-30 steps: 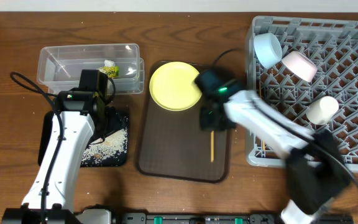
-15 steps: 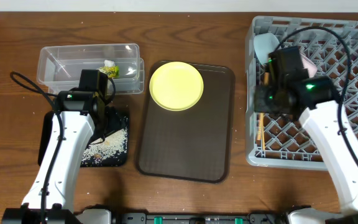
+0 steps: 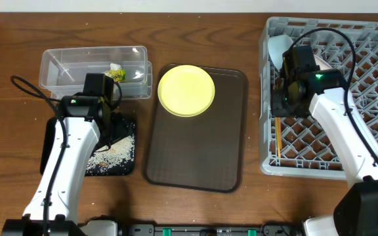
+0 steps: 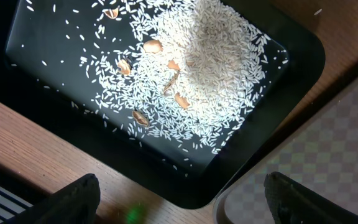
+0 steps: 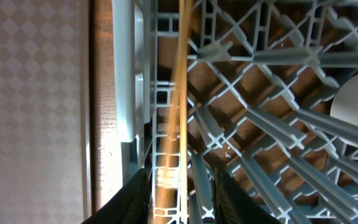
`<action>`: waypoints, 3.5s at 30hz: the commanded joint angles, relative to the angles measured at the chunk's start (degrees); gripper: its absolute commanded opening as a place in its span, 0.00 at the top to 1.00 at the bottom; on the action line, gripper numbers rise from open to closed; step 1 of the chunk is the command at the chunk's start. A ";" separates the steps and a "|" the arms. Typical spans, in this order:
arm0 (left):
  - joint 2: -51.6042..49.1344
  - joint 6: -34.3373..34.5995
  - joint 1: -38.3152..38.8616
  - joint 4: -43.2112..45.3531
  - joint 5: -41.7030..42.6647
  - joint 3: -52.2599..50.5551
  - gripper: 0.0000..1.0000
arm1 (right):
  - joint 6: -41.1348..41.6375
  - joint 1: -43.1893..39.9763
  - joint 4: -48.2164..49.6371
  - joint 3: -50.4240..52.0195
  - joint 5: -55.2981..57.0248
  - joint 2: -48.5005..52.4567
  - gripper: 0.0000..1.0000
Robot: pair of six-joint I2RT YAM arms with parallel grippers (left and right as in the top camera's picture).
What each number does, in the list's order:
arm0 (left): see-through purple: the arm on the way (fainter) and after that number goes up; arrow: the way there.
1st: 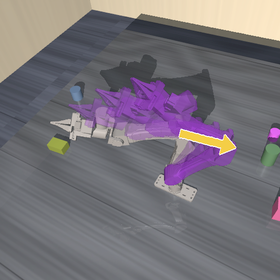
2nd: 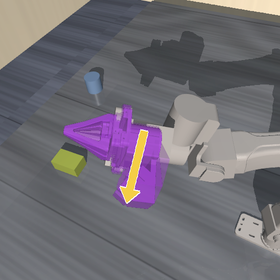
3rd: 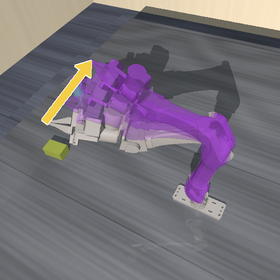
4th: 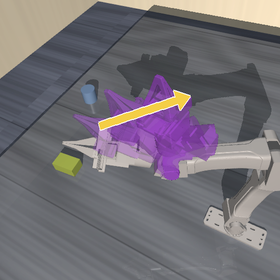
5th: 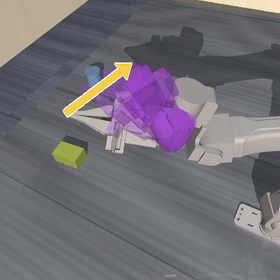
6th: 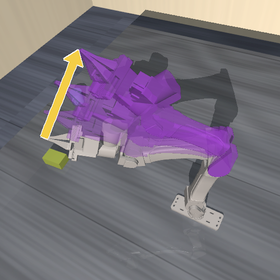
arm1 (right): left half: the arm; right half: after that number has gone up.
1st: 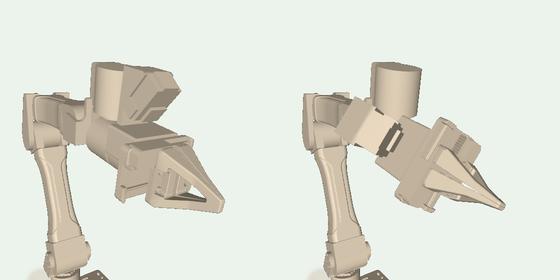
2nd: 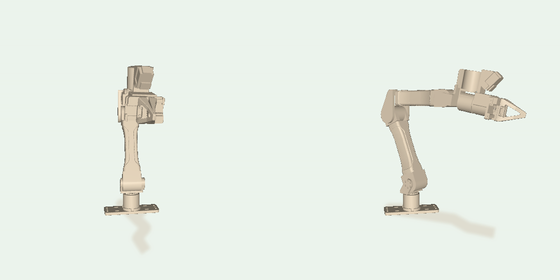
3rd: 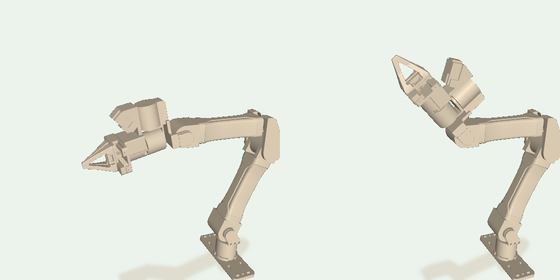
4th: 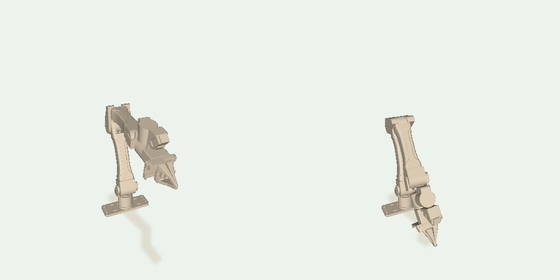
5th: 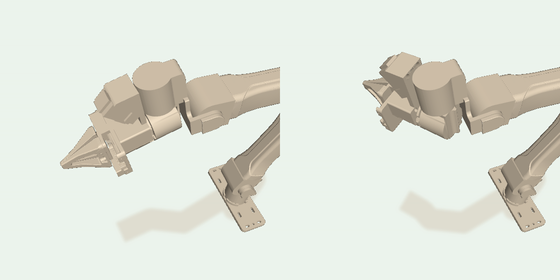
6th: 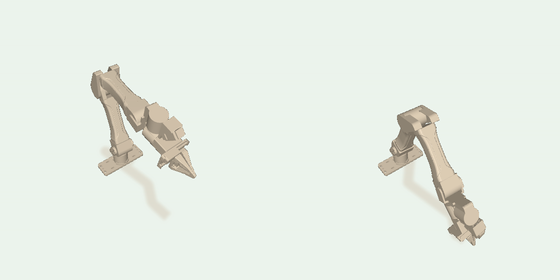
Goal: Sort waste into correct bins and load items into the dishwasher rack
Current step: 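Move the right gripper to the yellow plate and grasp its edge, then carry the yellow plate to the rack and stand it upright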
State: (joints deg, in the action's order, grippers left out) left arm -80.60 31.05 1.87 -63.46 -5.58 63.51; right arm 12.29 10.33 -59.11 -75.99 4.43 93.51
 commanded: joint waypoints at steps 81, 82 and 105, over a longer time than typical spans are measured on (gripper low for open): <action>-0.31 -0.72 -0.31 -0.52 -1.09 0.48 0.13 | -17.68 3.34 5.20 -4.26 51.65 -16.28 0.99; -0.31 -0.74 -0.31 -0.52 -1.09 0.48 0.13 | -17.70 2.86 4.48 -4.24 51.36 -15.96 0.99; -0.31 -0.74 -0.31 -0.59 -1.09 0.48 0.13 | 3.89 2.51 0.87 -4.11 42.77 -1.05 0.81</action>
State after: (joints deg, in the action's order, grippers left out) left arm -80.60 31.05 1.87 -63.86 -5.58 63.51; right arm 7.53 12.19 -58.19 -79.99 47.27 94.02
